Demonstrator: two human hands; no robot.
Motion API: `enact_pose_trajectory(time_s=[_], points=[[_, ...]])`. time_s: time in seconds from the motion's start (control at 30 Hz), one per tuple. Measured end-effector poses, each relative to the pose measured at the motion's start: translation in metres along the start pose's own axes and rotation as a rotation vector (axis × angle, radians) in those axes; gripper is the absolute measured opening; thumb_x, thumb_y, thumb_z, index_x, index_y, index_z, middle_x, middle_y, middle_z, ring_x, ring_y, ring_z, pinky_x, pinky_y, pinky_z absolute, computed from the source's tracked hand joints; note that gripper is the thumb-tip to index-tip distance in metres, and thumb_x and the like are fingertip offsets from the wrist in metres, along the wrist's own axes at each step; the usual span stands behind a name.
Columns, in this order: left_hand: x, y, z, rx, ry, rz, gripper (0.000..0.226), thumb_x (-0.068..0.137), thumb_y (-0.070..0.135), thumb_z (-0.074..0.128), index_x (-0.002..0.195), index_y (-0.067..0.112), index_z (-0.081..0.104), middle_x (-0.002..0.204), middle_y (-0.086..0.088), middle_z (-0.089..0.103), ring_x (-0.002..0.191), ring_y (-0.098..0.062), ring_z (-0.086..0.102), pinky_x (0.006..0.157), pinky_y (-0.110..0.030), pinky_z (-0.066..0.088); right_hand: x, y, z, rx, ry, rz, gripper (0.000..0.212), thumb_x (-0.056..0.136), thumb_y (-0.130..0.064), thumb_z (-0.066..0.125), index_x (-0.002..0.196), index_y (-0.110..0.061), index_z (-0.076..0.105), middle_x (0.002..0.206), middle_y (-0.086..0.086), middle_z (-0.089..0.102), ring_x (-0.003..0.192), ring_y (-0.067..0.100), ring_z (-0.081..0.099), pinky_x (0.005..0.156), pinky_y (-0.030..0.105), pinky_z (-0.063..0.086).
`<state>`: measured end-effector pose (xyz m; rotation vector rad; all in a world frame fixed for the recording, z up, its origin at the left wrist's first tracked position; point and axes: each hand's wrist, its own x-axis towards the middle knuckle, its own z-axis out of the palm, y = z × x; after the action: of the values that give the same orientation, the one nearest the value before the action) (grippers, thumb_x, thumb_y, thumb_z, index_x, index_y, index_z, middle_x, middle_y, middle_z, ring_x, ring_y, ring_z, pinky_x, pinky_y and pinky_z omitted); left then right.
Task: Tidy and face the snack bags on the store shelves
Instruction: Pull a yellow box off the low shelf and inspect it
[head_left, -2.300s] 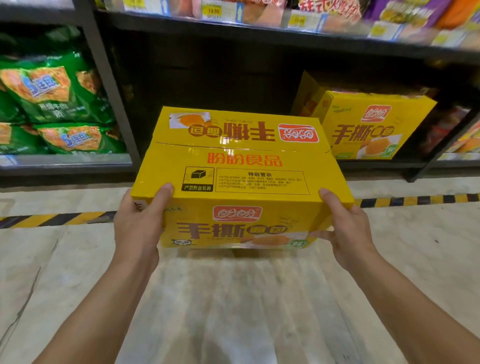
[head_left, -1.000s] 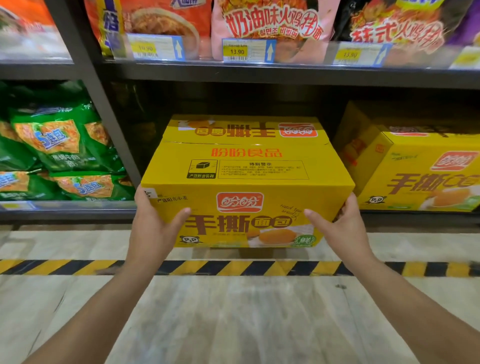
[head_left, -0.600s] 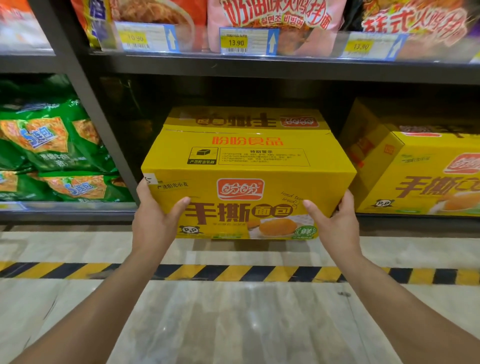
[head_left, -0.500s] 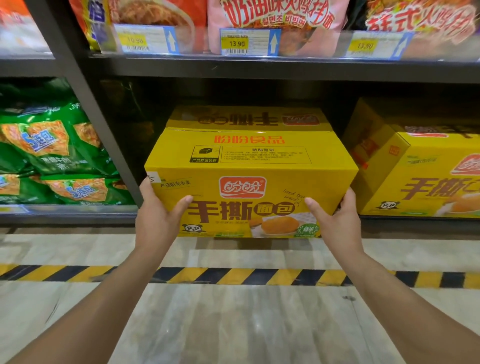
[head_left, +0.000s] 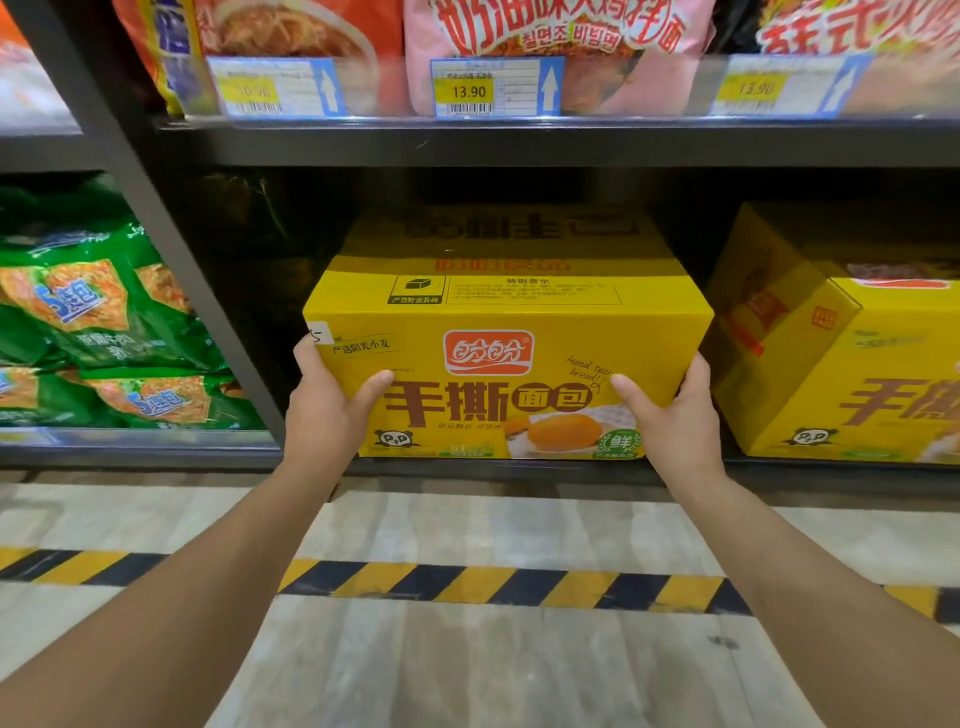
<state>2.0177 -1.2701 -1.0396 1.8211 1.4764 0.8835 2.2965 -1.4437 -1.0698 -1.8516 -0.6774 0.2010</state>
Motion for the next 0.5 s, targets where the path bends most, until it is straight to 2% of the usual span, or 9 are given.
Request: enact_pose_trajectory(time_s=[0.2, 0.33, 0.43, 0.5], points=[[0.014, 0.01, 0.005, 0.018, -0.021, -0.023, 0.074, 0.096, 0.04, 0.074, 0.15, 0.017, 0.029, 0.141, -0.011, 0.06, 0.125, -0.035, 0.063, 0.096, -0.048, 0.052, 0.014, -0.003, 0.005, 0.013, -0.026, 0.01, 0.076, 0.093, -0.036, 0.075, 0.156, -0.024, 0.033, 0.144, 0.001, 0.058, 0.129, 0.025, 0.058, 0.098, 0.036, 0.049], [0.018, 0.01, 0.003, 0.038, -0.045, -0.029, 0.077, 0.095, 0.043, 0.074, 0.151, 0.019, 0.028, 0.142, -0.01, 0.061, 0.125, -0.036, 0.064, 0.098, -0.052, 0.054, 0.015, -0.004, 0.005, -0.006, -0.042, 0.026, 0.076, 0.094, -0.035, 0.075, 0.156, -0.023, 0.033, 0.144, 0.002, 0.057, 0.129, 0.024, 0.057, 0.099, 0.034, 0.048], [0.016, 0.009, 0.0, 0.041, -0.071, -0.035, 0.077, 0.097, 0.042, 0.073, 0.154, 0.021, 0.026, 0.145, -0.008, 0.06, 0.127, -0.036, 0.062, 0.102, -0.054, 0.053, 0.014, -0.004, 0.002, -0.045, -0.056, 0.053, 0.081, 0.093, -0.041, 0.074, 0.157, -0.02, 0.03, 0.146, 0.003, 0.057, 0.131, 0.024, 0.056, 0.101, 0.035, 0.049], [0.013, 0.009, -0.001, 0.024, -0.096, -0.041, 0.078, 0.097, 0.04, 0.074, 0.156, 0.024, 0.026, 0.146, -0.007, 0.06, 0.128, -0.034, 0.063, 0.105, -0.055, 0.053, 0.009, -0.008, -0.001, -0.073, -0.052, 0.084, 0.091, 0.091, -0.052, 0.073, 0.16, -0.019, 0.024, 0.151, 0.005, 0.053, 0.136, 0.027, 0.055, 0.108, 0.043, 0.05]])
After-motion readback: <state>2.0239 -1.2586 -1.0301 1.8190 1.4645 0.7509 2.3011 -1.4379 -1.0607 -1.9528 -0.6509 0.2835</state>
